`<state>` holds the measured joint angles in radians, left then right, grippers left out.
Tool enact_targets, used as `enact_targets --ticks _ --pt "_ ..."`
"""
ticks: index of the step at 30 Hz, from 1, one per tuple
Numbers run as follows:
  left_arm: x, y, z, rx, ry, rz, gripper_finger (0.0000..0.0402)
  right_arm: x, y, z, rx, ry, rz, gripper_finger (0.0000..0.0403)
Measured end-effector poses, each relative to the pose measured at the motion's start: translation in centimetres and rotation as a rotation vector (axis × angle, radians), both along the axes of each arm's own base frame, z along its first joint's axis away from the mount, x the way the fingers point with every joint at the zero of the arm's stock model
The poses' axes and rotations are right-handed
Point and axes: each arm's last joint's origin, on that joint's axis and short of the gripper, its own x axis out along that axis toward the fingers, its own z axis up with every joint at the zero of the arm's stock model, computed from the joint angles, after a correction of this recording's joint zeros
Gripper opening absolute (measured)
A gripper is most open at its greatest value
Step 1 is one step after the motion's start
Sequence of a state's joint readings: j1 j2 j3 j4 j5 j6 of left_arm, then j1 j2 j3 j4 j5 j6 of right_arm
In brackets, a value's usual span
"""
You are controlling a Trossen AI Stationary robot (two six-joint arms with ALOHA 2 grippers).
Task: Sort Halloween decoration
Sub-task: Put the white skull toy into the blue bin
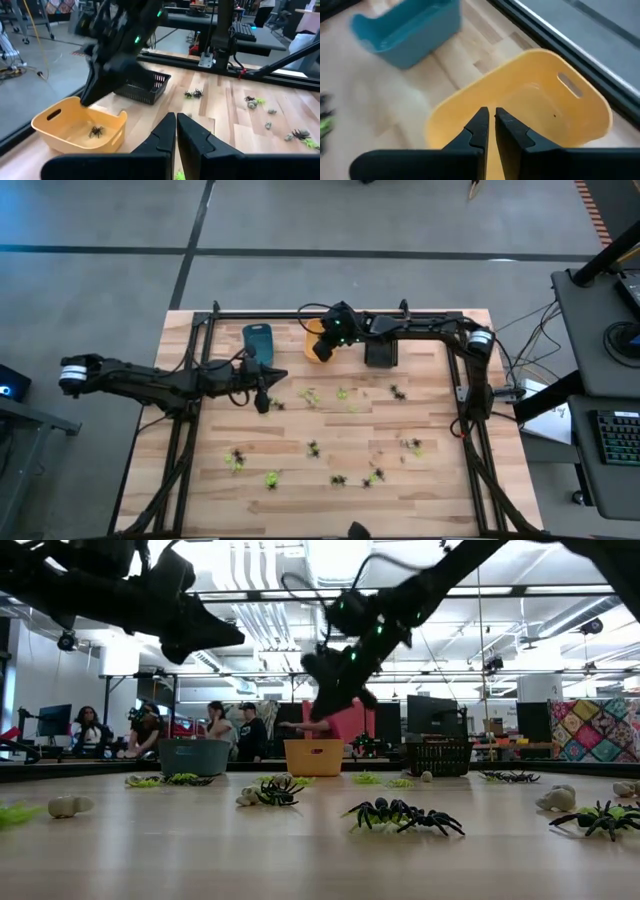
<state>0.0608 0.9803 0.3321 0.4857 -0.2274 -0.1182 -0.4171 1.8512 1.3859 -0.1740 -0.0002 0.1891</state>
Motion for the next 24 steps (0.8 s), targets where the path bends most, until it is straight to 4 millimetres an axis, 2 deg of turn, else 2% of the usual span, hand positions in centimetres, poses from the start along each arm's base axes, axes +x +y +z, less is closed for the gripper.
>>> enact_targets --ticks 5,10,16,24 --pt "0.3 0.0 -0.4 -0.062 0.005 0.001 0.0 -1.5 3.8 2.9 -0.094 0.005 0.149 0.0022" --pt "0.5 -0.2 -0.8 -0.131 0.013 -0.036 0.0 -4.3 8.3 4.7 -0.196 -0.019 0.309 0.0022" --pt "0.7 -0.4 -1.1 -0.187 0.017 -0.049 0.0 -8.2 12.4 4.3 -0.234 -0.07 0.416 0.0022" --pt "0.8 -1.6 -1.3 -0.264 0.016 -0.099 0.0 -11.6 14.9 3.0 -0.218 -0.105 0.464 0.0023"
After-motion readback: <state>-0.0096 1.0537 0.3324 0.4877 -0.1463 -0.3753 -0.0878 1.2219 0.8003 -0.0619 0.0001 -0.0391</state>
